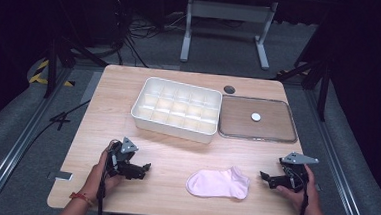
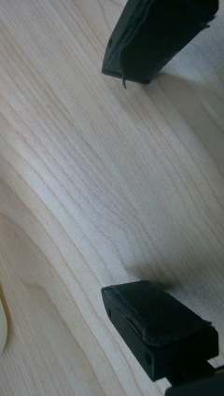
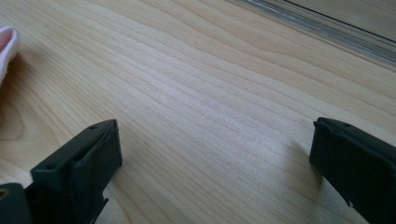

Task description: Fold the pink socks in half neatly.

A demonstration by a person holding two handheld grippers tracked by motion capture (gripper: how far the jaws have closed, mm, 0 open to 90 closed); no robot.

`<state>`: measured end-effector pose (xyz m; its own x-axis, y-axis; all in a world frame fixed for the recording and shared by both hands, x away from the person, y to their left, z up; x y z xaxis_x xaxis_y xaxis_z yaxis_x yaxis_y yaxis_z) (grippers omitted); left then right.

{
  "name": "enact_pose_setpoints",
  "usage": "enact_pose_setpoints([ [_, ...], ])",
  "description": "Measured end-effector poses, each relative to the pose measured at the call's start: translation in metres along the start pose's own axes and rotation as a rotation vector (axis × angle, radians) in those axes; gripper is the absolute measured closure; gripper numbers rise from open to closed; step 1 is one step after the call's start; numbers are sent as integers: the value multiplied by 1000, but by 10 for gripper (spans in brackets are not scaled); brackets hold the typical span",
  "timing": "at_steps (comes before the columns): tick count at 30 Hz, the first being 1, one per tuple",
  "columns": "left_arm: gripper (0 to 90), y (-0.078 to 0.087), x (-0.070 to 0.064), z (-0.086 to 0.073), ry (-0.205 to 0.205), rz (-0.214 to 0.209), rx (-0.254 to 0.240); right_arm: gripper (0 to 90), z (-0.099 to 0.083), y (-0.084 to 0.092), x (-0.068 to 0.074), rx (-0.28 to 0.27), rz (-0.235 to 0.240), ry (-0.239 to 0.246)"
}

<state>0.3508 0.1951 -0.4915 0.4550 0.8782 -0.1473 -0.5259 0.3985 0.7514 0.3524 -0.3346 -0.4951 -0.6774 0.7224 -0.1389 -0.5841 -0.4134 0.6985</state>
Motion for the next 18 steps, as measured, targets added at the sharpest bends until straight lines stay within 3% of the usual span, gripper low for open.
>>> enact_pose_setpoints([
  [10, 0, 3, 5, -2, -66, -40, 10, 37, -1, 1, 0, -3, 4, 3],
  [12, 0, 3, 4, -2, -56, -43, 12, 53, -1, 1, 0, -4, 4, 3],
  [18, 0, 1, 7, 1, -93, -82, 23, 194, 0, 3, 0, -39, 16, 16],
])
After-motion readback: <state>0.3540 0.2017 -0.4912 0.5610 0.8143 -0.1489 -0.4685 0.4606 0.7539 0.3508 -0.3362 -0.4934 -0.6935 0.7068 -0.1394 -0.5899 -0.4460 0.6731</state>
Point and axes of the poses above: each handheld gripper's, and its own axes: y roughly backward along the jaws, z roughly out of its top, x roughly to its left, the point moved 1 cm from there along -y, roughly forward along the jaws, and after that the axes turned 12 degrees about y, right-handed, at the moved point
